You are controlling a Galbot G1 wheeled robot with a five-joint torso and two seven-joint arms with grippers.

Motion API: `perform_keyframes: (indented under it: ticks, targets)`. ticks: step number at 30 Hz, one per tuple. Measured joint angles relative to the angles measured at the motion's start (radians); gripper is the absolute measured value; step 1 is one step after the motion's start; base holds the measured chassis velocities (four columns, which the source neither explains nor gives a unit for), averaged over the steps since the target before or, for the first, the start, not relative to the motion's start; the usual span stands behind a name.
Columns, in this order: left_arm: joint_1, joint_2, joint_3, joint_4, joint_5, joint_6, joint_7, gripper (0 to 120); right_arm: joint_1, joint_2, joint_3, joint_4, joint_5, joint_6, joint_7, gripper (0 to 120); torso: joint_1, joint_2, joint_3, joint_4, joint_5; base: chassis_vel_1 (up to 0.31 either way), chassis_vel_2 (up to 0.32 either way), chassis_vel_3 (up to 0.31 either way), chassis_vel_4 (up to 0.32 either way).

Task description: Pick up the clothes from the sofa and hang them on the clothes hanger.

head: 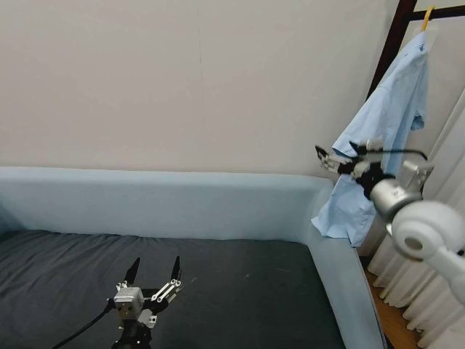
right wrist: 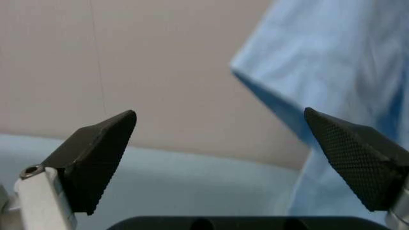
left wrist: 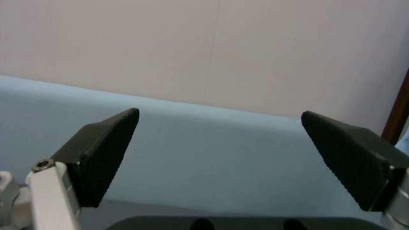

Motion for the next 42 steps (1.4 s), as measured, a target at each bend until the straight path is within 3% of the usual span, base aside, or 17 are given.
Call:
perform_keyframes:
  ticks: [1, 3, 6, 7, 12, 13, 17, 22, 30, 42]
  targets:
    - [0.000, 0.000, 0.000, 0.000, 0.000, 0.000, 0.000, 100, 0.000, 0.000, 0.000, 0.000, 0.000, 0.000, 0.000, 100, 0.000, 0.000, 0.000, 0.0000, 0.0000, 0.000, 0.000, 0.000, 0.000]
    - [0.001, -0.005, -0.003, 0.002, 0.009, -0.002, 0.001, 100, -0.252, 0.078, 0.176, 0.062, -0.079, 0.004, -0.025, 100, 0.000, 0.000, 0.000, -0.0003, 0.0006, 0.000, 0.000, 0.000, 0.000]
    - [0.001, -0.015, -0.006, 0.013, 0.029, -0.005, 0.002, 100, -0.562, 0.235, 0.325, 0.133, -0.274, 0.046, -0.122, 100, 0.000, 0.000, 0.000, -0.0010, 0.0007, 0.000, 0.000, 0.000, 0.000]
    - [0.001, -0.015, -0.006, 0.013, 0.029, -0.005, 0.002, 100, -0.562, 0.235, 0.325, 0.133, -0.274, 0.046, -0.122, 100, 0.000, 0.000, 0.000, -0.0010, 0.0007, 0.000, 0.000, 0.000, 0.000]
    - [0.014, -0.019, 0.012, 0.044, 0.052, -0.014, 0.011, 100, -0.835, 0.512, 0.412, 0.207, -0.556, 0.189, -0.253, 100, 0.000, 0.000, 0.000, -0.0003, 0.0002, 0.000, 0.000, 0.000, 0.000]
    - [0.014, -0.019, 0.012, 0.044, 0.052, -0.014, 0.011, 100, -0.835, 0.512, 0.412, 0.207, -0.556, 0.189, -0.253, 100, 0.000, 0.000, 0.000, -0.0003, 0.0002, 0.000, 0.000, 0.000, 0.000]
    - [0.014, -0.021, 0.038, 0.077, 0.075, -0.020, 0.015, 100, -0.939, 0.665, 0.441, 0.219, -0.747, 0.333, -0.321, 100, 0.000, 0.000, 0.000, -0.0003, 0.0000, 0.000, 0.000, 0.000, 0.000]
    - [0.004, -0.010, 0.051, 0.107, 0.089, -0.017, -0.001, 100, -0.976, 0.742, 0.451, 0.242, -0.813, 0.389, -0.341, 100, 0.000, 0.000, 0.000, -0.0001, 0.0000, 0.000, 0.000, 0.000, 0.000]
    - [-0.007, -0.005, 0.061, 0.117, 0.090, -0.020, -0.003, 100, -0.992, 0.774, 0.454, 0.259, -0.810, 0.399, -0.345, 100, 0.000, 0.000, 0.000, -0.0003, 0.0000, 0.000, 0.000, 0.000, 0.000]
    - [-0.008, -0.017, 0.049, 0.114, 0.093, -0.057, -0.002, 100, -1.021, 0.850, 0.351, 0.231, -0.857, 0.433, -0.352, 100, 0.000, 0.000, 0.000, -0.0003, 0.0002, 0.000, 0.000, 0.000, 0.000]
